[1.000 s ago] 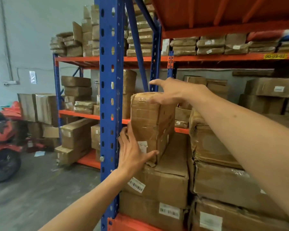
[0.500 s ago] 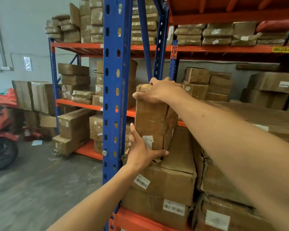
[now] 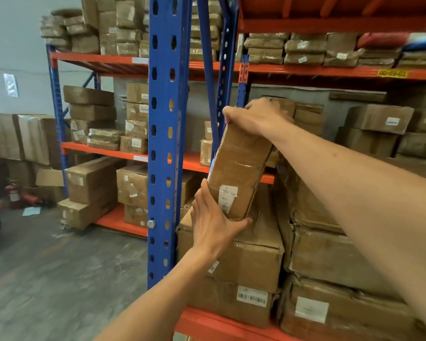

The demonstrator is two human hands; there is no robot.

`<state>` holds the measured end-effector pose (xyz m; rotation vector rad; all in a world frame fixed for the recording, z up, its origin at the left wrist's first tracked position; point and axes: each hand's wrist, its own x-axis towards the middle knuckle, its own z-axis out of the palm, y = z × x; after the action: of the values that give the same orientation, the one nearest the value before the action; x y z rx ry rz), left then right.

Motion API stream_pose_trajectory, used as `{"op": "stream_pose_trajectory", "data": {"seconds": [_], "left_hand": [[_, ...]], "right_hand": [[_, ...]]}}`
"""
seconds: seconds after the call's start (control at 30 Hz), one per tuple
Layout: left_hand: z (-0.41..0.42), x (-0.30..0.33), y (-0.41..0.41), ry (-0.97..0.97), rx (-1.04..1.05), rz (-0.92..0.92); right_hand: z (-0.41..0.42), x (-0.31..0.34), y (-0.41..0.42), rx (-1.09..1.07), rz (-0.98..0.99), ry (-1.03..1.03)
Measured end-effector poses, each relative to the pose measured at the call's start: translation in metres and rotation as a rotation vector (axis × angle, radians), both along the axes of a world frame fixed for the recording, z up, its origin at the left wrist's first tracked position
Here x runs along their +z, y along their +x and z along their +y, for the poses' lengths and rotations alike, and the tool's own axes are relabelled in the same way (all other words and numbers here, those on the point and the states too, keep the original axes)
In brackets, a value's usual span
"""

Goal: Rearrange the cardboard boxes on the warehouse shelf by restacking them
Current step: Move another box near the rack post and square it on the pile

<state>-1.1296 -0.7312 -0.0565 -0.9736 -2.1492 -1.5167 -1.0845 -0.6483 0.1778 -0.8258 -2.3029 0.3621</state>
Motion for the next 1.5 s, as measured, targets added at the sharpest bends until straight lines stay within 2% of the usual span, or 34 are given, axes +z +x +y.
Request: {"op": "stream_pose_trajectory", "data": {"seconds": [0.2, 0.3, 0.53, 0.73, 0.9, 1.1, 1.23, 1.33, 1.5], "left_hand": [[-0.005, 0.013, -0.008, -0.062, -0.054, 0.078], [-0.011, 0.017, -0.011, -0.119, -0.056, 0.114], [-0.045, 0.059, -0.005, -0.279, 0.021, 0.382], [-0.114, 0.106, 0.007, -0.514, 0.111, 0.571], [-0.128, 0.106, 0.017, -0.601, 0.145, 0.589], [-0.130, 0.090, 0.016, -0.590, 0.128, 0.551], [-0.127, 0.094, 0.021, -0.597, 0.179, 0.579], [-0.130, 0.127, 0.021, -0.636, 0.212, 0.698], [-0.140, 0.226, 0.028, -0.805, 0.289, 0.997]], "right_hand": [[0.013, 0.001, 0.021, -0.011, -0.013, -0.090], [0.018, 0.002, 0.033, -0.023, -0.037, -0.205], [0.032, -0.004, 0.077, 0.059, 0.267, -0.518], [0.001, -0.011, 0.102, 0.197, 0.338, -0.734], [-0.016, -0.027, 0.117, 0.234, 0.374, -0.834], [-0.024, -0.065, 0.123, 0.265, 0.533, -0.820], [-0.028, -0.054, 0.127, 0.245, 0.533, -0.856], [-0.024, -0.033, 0.133, 0.257, 0.570, -0.937], [-0.018, -0.013, 0.153, 0.349, 0.639, -1.119]]}}
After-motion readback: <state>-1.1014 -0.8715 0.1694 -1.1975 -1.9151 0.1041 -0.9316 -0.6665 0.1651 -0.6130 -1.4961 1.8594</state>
